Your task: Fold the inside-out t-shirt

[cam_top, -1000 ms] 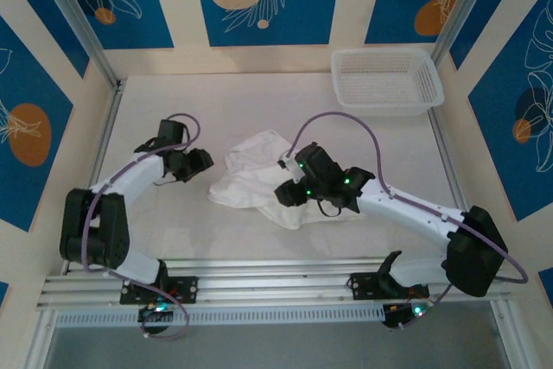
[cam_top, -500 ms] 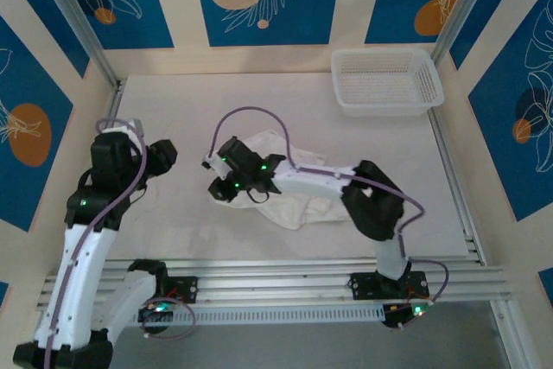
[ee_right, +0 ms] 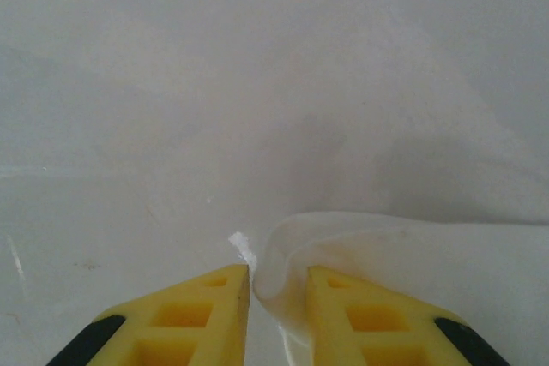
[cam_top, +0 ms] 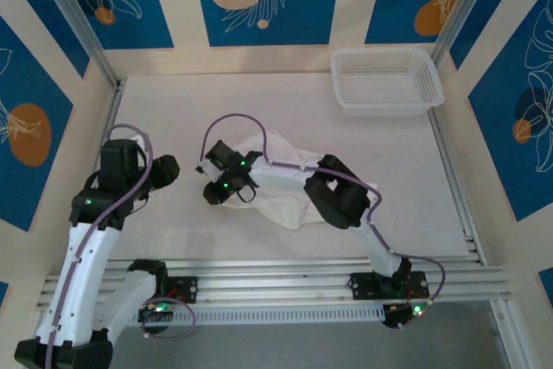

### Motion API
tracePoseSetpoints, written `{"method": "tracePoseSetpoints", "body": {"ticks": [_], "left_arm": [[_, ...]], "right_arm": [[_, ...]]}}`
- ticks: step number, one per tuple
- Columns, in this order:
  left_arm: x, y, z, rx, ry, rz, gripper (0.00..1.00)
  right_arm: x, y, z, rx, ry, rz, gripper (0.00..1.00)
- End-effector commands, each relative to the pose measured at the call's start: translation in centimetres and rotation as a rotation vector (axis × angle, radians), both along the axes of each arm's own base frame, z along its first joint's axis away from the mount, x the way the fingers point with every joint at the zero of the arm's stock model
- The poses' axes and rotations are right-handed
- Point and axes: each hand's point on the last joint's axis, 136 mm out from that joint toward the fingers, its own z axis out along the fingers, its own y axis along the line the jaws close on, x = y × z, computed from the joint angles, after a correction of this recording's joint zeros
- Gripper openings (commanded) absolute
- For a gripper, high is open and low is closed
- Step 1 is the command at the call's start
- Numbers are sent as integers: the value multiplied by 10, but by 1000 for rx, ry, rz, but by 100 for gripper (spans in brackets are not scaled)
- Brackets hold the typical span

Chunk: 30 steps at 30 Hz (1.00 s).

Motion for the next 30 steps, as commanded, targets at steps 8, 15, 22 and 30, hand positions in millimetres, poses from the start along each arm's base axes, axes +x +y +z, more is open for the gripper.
{"method": "tracePoseSetpoints", "body": {"ticks": [8, 15, 22, 30], "left_arm": [[2, 2, -4, 1, 6, 10, 50], [0, 5, -4, 15, 14, 19, 51], [12, -20, -6, -61, 27, -100, 54], [49, -79, -29, -179, 125, -298, 55]], "right_arm": [[-3, -4, -17, -61, 0, -14, 36], [16, -12, 39, 19, -103, -74, 0], [20, -107, 184, 255, -255, -224, 0], [4, -270, 282, 469, -467, -623, 0]]}}
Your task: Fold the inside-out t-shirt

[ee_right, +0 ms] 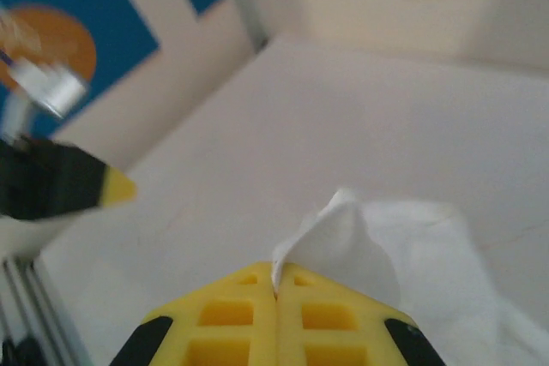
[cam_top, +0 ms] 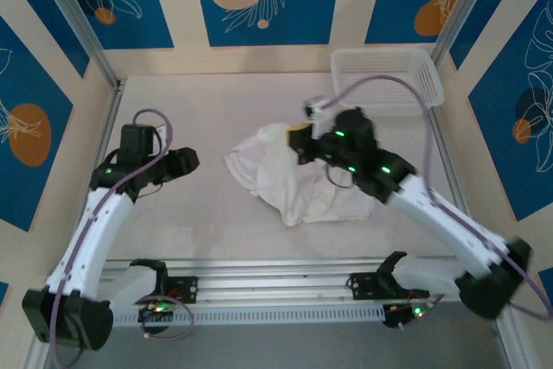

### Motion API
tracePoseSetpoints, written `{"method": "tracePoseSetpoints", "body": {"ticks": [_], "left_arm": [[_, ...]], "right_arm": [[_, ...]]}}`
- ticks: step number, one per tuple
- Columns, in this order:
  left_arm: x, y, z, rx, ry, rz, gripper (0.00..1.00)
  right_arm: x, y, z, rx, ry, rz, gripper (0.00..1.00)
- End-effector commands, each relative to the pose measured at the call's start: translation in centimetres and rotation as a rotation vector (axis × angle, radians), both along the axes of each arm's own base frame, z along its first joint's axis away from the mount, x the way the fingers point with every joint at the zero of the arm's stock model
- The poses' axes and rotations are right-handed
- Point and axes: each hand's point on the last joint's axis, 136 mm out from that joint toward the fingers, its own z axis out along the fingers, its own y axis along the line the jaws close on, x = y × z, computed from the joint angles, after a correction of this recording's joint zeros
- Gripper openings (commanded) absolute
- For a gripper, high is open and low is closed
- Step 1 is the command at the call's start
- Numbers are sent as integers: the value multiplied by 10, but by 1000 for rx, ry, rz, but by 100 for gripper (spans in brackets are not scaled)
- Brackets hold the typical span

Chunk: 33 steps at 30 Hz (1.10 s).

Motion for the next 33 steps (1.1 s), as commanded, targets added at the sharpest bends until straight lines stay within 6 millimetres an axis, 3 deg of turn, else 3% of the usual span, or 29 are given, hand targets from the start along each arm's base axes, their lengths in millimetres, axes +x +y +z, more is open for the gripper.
{"method": "tracePoseSetpoints", "body": {"ticks": [1, 7, 10, 14, 16, 18, 22, 27, 30, 33], "left_arm": [[19, -30, 4, -31, -25, -104, 55], [64, -63, -40, 127, 47, -178, 56], [91, -79, -60, 206, 75, -218, 56], [115, -96, -88, 272, 136, -243, 58], [124, -94, -98, 303, 155, -215, 59], [131, -87, -110, 353, 180, -180, 60], [136, -91, -132, 367, 222, -192, 61], [123, -124, -163, 237, 296, -277, 61], [108, -154, -162, 80, 305, -331, 61], [102, -162, -150, 40, 268, -316, 61]], "right_arm": [[-9, -37, -15, 25, 51, -123, 0], [-31, -90, 0, 65, 35, -277, 0], [-38, -128, 12, 133, 22, -443, 0], [-64, -208, 35, 249, -50, -752, 0], [-84, -247, 38, 286, -72, -901, 0], [-102, -272, 37, 303, -88, -983, 0], [-111, -278, 30, 258, -63, -981, 0], [-97, -252, 23, 172, -27, -874, 0], [-87, -236, 15, 115, 3, -826, 0], [-79, -226, 5, 54, 32, -796, 0]]}}
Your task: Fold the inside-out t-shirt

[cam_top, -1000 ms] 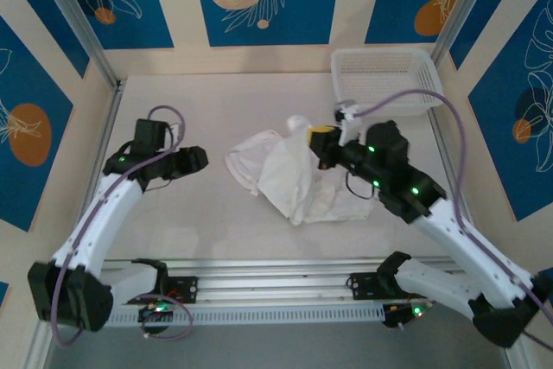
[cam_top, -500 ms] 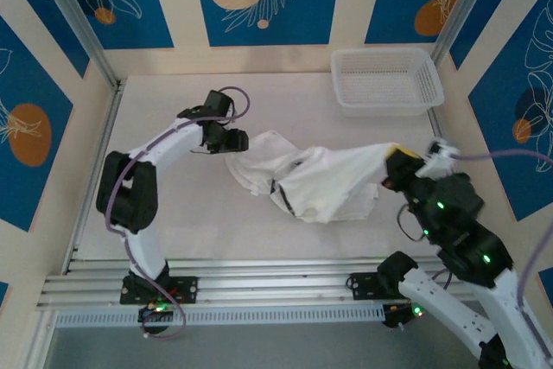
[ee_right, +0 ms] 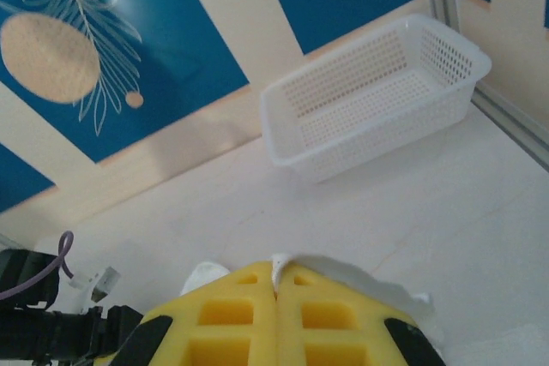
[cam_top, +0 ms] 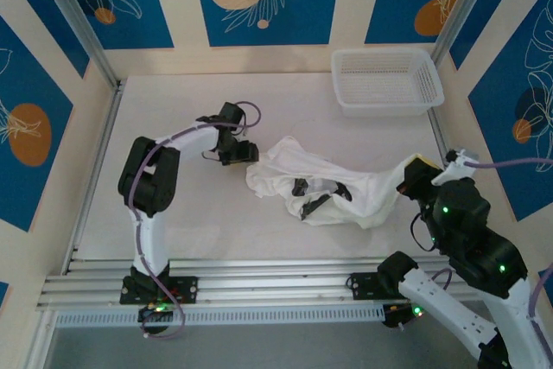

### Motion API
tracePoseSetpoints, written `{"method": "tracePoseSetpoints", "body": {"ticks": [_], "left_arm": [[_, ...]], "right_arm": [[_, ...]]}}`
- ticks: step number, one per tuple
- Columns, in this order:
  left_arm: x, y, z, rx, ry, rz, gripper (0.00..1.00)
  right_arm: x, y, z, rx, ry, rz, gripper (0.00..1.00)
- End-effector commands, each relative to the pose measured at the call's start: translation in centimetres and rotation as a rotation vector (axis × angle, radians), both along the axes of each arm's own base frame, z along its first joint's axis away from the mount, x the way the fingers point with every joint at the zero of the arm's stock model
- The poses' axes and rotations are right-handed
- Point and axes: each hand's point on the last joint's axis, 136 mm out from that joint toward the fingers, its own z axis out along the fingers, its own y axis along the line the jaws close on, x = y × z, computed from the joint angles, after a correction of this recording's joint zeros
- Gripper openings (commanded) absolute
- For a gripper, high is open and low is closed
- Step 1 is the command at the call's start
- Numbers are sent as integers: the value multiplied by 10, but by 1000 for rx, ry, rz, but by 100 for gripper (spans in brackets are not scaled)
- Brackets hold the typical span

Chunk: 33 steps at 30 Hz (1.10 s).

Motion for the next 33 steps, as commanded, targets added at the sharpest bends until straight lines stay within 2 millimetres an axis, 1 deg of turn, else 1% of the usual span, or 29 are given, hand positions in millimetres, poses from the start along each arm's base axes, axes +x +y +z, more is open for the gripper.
{"method": "tracePoseSetpoints", "body": {"ticks": [1, 4, 6, 10, 11, 15, 16, 17, 18, 20, 21, 22, 23, 25, 26, 27, 28, 30, 31, 32, 33], "left_arm": [[-7, -29, 29, -148, -37, -10, 61], [0, -26, 34, -119, -67, -6, 61], [3, -29, 32, -116, -65, -16, 61], [2, -57, 30, -229, -60, -80, 61], [1, -63, 27, -231, -52, -93, 61], [1, -64, 21, -191, -51, -98, 59], [2, -63, 21, -185, -56, -95, 54], [2, -60, 20, -166, -55, -92, 45], [3, -55, 19, -143, -57, -84, 35], [3, -48, 21, -105, -68, -75, 8], [5, -43, 27, -95, -79, -66, 0], [6, -38, 35, -96, -91, -57, 0], [9, -33, 52, -107, -118, -44, 0], [17, -14, 98, -142, -195, 1, 0], [21, 1, 131, -168, -253, 36, 0], [24, 18, 167, -199, -316, 74, 0], [26, 33, 196, -225, -367, 109, 0], [24, 72, 265, -274, -485, 196, 0], [20, 85, 291, -285, -536, 219, 0], [14, 101, 317, -290, -586, 246, 0], [6, 112, 339, -292, -625, 262, 0]], "right_arm": [[6, 12, -10, -49, 47, 49, 0], [9, 19, -15, -57, 68, 78, 0], [9, 21, -16, -60, 69, 94, 0], [9, 24, -24, -51, 96, 104, 0], [9, 24, -27, -48, 104, 101, 0], [11, 29, -31, -35, 110, 114, 0], [12, 30, -32, -37, 113, 120, 0], [12, 31, -32, -37, 114, 122, 0], [13, 31, -32, -40, 118, 121, 0], [14, 32, -30, -37, 117, 123, 0], [15, 32, -30, -37, 118, 124, 0], [15, 33, -28, -37, 120, 125, 0], [16, 34, -26, -39, 120, 130, 0], [21, 39, -16, -45, 104, 148, 0], [26, 43, -3, -53, 72, 165, 0], [34, 47, 13, -59, 34, 180, 0], [42, 51, 30, -62, 2, 197, 0], [64, 54, 73, -43, -40, 222, 0], [77, 51, 95, -7, -53, 232, 0], [89, 43, 112, 41, -66, 235, 0], [102, 31, 130, 121, -88, 230, 0]]}}
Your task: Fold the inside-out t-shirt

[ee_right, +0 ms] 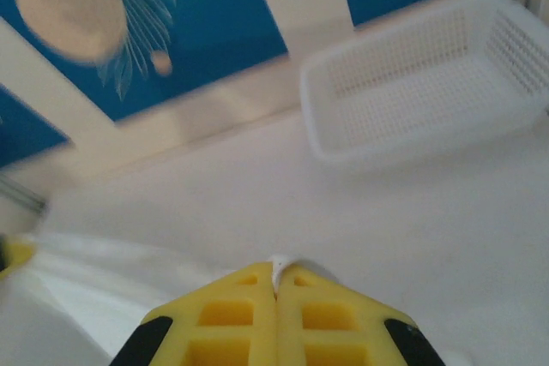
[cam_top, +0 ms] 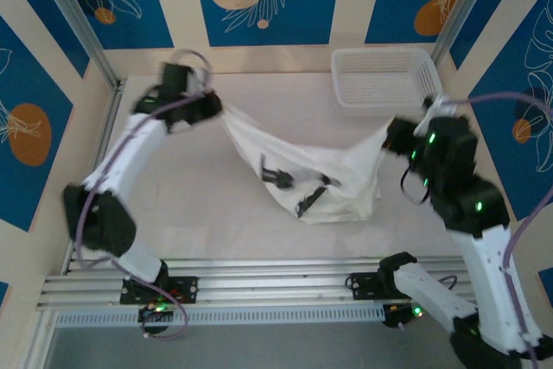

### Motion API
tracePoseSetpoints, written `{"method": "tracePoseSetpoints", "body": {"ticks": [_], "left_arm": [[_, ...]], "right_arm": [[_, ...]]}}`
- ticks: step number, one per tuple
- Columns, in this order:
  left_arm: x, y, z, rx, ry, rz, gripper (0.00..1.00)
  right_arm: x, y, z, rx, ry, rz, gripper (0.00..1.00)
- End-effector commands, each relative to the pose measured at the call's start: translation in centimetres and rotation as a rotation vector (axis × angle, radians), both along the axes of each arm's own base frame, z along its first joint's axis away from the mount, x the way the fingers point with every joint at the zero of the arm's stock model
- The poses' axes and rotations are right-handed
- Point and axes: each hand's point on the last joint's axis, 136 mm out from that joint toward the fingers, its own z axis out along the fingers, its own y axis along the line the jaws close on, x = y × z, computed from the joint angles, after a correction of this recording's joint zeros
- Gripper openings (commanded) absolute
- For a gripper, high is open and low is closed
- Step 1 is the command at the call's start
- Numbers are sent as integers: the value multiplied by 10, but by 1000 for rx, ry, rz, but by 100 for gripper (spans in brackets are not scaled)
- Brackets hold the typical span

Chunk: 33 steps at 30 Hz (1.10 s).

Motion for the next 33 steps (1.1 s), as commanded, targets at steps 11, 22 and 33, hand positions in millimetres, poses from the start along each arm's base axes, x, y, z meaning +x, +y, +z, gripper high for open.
{"method": "tracePoseSetpoints", "body": {"ticks": [11, 22, 33], "left_arm": [[-89, 56, 142, -67, -245, 73, 0], [-162, 31, -108, -137, 221, 156, 10], [-158, 39, -129, 231, 240, 91, 46]], "right_arm": [[80, 14, 136, 451, -220, 403, 0], [8, 46, -97, 501, 134, 335, 0], [-33, 52, -180, 492, 352, 328, 0]]}}
